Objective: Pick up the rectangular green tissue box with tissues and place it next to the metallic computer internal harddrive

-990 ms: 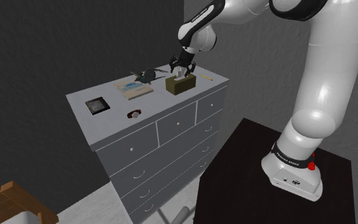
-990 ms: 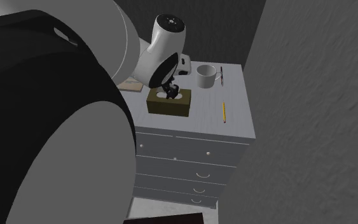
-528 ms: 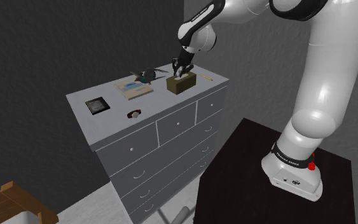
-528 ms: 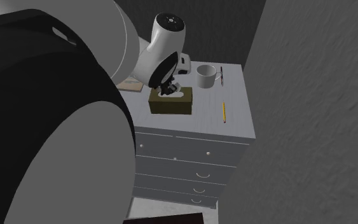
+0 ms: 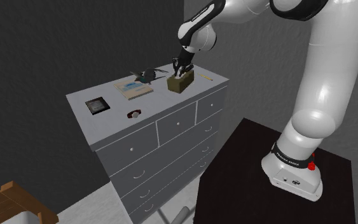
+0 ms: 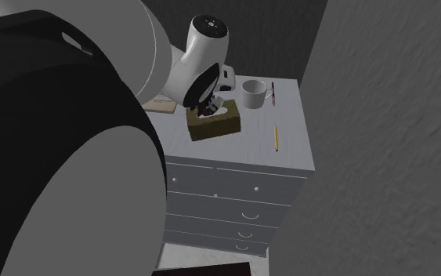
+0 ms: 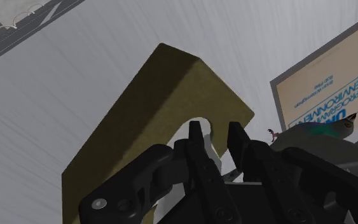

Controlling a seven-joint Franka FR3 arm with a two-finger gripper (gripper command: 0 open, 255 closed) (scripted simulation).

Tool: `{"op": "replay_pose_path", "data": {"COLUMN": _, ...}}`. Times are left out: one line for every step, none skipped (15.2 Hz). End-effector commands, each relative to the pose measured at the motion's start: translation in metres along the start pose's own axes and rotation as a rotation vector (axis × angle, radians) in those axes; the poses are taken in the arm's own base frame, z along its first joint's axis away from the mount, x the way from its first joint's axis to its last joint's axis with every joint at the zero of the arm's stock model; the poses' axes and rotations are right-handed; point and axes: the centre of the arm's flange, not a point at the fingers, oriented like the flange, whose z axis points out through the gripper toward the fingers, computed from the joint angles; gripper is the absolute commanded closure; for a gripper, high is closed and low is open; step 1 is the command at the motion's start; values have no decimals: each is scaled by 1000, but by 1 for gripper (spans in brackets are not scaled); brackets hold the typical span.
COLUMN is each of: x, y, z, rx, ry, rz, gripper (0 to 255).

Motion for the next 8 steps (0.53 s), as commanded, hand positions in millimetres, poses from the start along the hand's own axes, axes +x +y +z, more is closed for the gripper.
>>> {"op": "replay_pose_path", "data": {"x": 1, "y": -2, "z": -6, "rx": -3, "ry": -3, "rz": 1, "gripper": 255}}
{"op": "replay_pose_path", "data": {"x": 2, "y": -4, "z": -11, "rx": -3, "ry": -3, "rz": 1, "gripper": 255}}
{"op": "replay_pose_path", "data": {"x": 3, "y": -6, "z": -16, "rx": -3, "ry": -3, "rz": 1, "gripper": 255}}
{"op": "replay_pose_path", "data": {"x": 4, "y": -8, "z": -20, "rx": -3, "ry": -3, "rz": 1, "gripper": 255}}
{"op": "replay_pose_path", "data": {"x": 4, "y": -9, "z": -25, "rx": -3, "ry": -3, "rz": 1, "gripper": 255}}
{"op": "replay_pose_path", "data": {"x": 5, "y": -11, "z": -30, "rx": -3, "ry": -3, "rz": 1, "gripper": 255}}
{"op": "replay_pose_path", "data": {"x": 6, "y": -13, "z": -35, "rx": -3, "ry": -3, "rz": 1, "gripper": 255}}
{"op": "replay_pose_path", "data": {"x": 7, "y": -15, "z": -40, "rx": -3, "ry": -3, "rz": 1, "gripper": 255}}
